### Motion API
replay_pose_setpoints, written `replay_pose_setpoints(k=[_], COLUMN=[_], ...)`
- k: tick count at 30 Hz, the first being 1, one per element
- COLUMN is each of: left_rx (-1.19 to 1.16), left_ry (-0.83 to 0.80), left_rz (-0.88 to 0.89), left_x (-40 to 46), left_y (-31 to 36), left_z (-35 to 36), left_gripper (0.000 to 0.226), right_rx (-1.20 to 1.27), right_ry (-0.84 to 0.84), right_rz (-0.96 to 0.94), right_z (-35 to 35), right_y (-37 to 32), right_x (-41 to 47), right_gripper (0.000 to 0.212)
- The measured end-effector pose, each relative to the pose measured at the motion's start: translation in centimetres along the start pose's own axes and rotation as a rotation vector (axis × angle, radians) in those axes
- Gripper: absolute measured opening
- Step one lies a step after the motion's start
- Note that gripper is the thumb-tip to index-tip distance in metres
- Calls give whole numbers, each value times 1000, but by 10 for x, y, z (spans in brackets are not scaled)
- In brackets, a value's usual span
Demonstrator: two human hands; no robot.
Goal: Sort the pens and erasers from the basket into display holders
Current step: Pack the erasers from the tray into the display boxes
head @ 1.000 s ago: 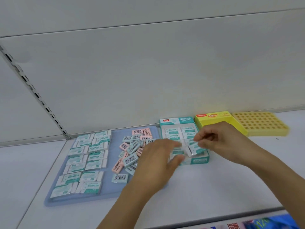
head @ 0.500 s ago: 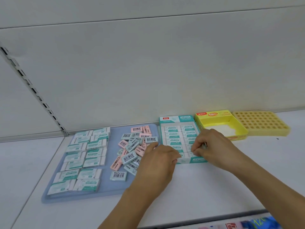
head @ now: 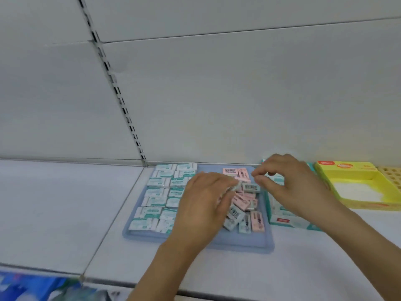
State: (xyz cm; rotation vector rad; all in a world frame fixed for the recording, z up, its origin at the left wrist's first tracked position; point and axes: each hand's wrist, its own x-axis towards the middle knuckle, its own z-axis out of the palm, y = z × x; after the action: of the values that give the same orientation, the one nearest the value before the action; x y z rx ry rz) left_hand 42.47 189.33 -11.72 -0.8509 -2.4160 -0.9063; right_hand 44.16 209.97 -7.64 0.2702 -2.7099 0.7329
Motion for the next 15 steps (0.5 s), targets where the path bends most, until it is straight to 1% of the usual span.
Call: replay_pose_setpoints(k=[1, 3, 4, 6, 8, 10, 12, 15], left_rx=[26, 97, 155, 258, 305, 333, 351, 338], left_ry=[20, -11, -55, -170, -278, -336, -326, -338], left_rz=[-105, -318, -392, -482, -509, -470, -423, -418], left_x=[-2, -5, -5, -5, -3, -1, 1, 7], left_y=[-17, -52, -68, -92, -103, -110, -114, -115], left_z=[-18, -47, -58, -70, -76, -76, -76, -77], left_gripper=[26, 28, 32, 39, 44, 45, 44, 37], right_rx=[16, 26, 29, 15, -68, -169, -260, -331], right_ry=[-38, -123, -163, -246, -328, -374, -383, -411], right_rz=[-30, -83, -108, -149, -171, -166, -168, -155], right_z=[8, 26, 37, 60, 81, 96, 106, 114], right_y=[-11, -34, -45, -65, -81, -90, -96, -102], right_x=[9, 29, 40, 59, 74, 84, 89, 91], right_gripper=[7, 11, 13, 19, 26, 29, 26, 29])
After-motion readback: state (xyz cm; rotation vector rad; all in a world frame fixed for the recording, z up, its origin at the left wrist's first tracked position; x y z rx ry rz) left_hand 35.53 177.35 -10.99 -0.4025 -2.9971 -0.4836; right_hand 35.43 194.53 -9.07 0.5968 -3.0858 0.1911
